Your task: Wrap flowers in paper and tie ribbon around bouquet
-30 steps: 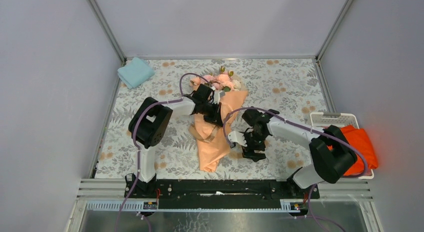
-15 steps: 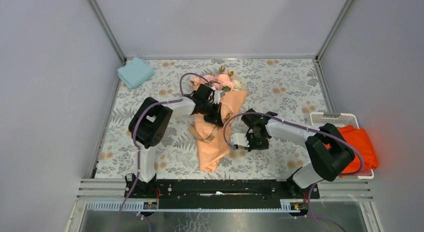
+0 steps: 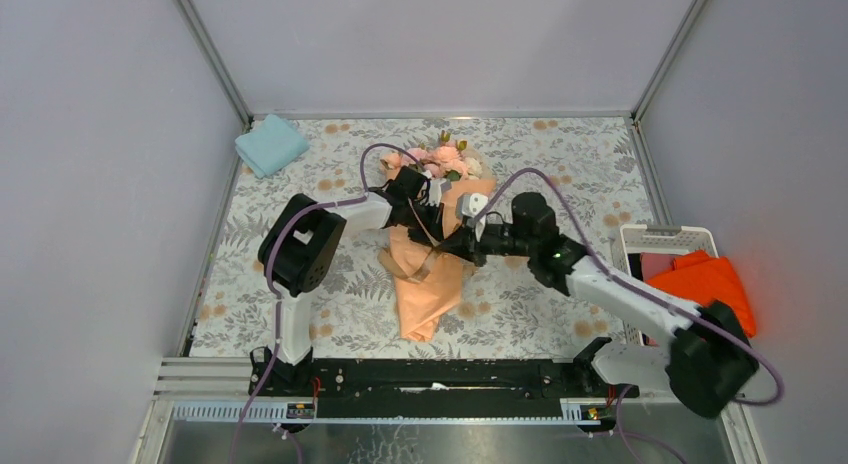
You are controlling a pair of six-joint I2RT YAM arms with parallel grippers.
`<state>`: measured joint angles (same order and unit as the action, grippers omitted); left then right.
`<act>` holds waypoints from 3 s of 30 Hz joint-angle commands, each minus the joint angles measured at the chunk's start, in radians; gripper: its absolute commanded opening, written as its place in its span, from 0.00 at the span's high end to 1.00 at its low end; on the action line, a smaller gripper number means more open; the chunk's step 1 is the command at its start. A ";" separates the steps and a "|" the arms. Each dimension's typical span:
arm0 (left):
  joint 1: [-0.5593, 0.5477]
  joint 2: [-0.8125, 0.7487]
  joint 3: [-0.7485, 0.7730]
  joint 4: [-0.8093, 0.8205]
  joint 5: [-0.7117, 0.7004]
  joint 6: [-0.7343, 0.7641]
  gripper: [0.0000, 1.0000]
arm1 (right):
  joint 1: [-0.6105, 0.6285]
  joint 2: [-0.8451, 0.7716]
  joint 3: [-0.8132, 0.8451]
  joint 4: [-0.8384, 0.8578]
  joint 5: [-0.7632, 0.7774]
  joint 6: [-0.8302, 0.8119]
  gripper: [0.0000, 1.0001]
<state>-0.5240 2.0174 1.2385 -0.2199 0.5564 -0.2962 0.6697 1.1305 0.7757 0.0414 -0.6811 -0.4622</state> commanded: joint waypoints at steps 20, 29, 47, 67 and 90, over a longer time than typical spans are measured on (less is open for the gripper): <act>0.133 -0.230 0.042 0.016 0.226 0.067 1.00 | -0.033 0.682 -0.177 1.025 0.198 0.811 1.00; 0.070 -0.335 0.134 -0.301 0.478 0.348 1.00 | -0.139 0.791 -0.014 1.012 0.036 0.899 1.00; 0.020 -0.222 0.136 -0.134 0.188 0.434 1.00 | -0.170 0.878 0.146 0.953 -0.070 0.949 1.00; 0.058 -0.092 0.044 0.026 0.130 0.452 1.00 | -0.278 0.654 0.371 0.032 0.117 0.833 0.47; 0.053 -0.066 0.067 -0.032 0.083 0.542 0.97 | -0.246 0.620 0.204 0.075 0.115 0.664 0.52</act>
<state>-0.4644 1.9610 1.2629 -0.2222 0.6804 0.1532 0.4133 1.7283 0.9833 0.0299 -0.5671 0.1860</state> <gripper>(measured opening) 0.006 0.524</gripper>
